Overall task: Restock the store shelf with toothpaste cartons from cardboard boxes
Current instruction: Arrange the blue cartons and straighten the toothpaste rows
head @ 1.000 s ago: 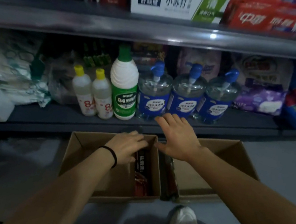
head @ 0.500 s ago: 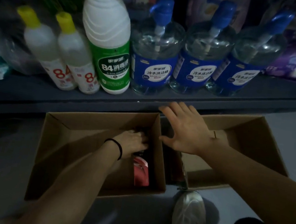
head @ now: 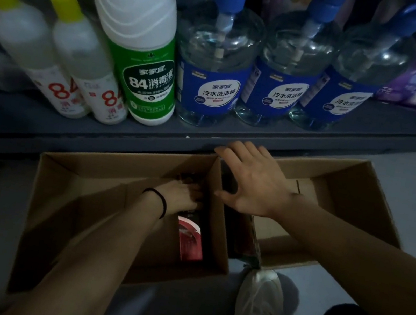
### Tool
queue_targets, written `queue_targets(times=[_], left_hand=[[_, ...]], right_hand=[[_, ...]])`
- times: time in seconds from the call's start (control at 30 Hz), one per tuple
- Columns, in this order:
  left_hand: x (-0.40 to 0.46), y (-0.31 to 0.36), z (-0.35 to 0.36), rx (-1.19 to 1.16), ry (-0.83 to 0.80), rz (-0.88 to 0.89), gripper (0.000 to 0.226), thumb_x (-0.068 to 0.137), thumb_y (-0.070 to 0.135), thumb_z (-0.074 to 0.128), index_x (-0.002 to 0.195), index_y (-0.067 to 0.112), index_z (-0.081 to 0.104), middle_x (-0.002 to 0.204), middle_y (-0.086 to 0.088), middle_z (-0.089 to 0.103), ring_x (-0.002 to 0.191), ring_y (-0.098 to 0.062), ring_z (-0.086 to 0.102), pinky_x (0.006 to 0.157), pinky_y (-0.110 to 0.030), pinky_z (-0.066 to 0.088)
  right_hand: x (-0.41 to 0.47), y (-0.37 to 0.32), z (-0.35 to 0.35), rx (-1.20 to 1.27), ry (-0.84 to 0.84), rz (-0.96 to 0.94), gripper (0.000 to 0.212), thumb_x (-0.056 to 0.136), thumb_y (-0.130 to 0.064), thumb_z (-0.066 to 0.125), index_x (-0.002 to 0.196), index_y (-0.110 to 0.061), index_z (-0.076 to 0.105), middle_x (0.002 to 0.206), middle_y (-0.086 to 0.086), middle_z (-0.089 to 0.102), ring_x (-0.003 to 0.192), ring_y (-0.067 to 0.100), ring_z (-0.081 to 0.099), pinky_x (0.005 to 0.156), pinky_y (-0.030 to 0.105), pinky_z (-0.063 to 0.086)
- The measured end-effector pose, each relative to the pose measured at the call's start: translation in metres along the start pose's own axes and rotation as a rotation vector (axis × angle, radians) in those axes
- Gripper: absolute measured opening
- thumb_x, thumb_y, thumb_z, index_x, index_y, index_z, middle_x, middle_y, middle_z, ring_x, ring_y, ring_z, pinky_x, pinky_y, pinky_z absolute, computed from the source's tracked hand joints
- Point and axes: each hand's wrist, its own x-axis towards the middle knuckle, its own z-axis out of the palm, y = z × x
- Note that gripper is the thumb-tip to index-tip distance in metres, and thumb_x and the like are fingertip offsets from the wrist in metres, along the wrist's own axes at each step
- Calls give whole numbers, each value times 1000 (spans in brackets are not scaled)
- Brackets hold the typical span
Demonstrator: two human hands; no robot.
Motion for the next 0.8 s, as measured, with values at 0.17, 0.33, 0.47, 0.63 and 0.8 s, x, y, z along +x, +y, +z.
queue_targets(times=[0.17,0.33,0.47,0.63,0.8], left_hand=[[-18,6,-23,1,39,-24,36,100,21,37,135,28,48,145,0,38,133,-23,33,101,-40,37],[-58,16,-59,128,65,-49,39,97,12,38,132,25,47,138,1,45,130,-23,34,104,-37,32],[-97,28,-92,196,72,-148,43,96,10,41,136,25,45,142,0,42,133,-24,32,104,-39,33],[-149,40,-139,206,306,-211,38,86,10,58,123,17,58,126,-4,56,120,-27,48,89,-37,43],[-204,55,-191,345,524,-338,53,42,13,85,92,21,68,89,2,65,84,-22,62,60,-31,50]], right_hand=[[-7,-5,-16,-8,-4,2,81,72,-62,61,137,-19,40,128,3,50,115,23,48,97,38,40],[-14,-24,-55,-44,44,-26,80,73,-63,59,137,-19,39,129,3,49,116,22,47,97,37,41],[-27,-44,-92,-61,120,-45,80,72,-62,60,136,-17,42,126,4,51,112,23,49,93,37,42],[-48,-65,-138,-93,181,-53,80,73,-64,57,136,-17,42,125,3,52,110,23,50,92,37,41],[-64,-82,-184,-121,233,-76,79,72,-64,57,136,-18,43,123,1,52,109,22,50,92,38,42]])
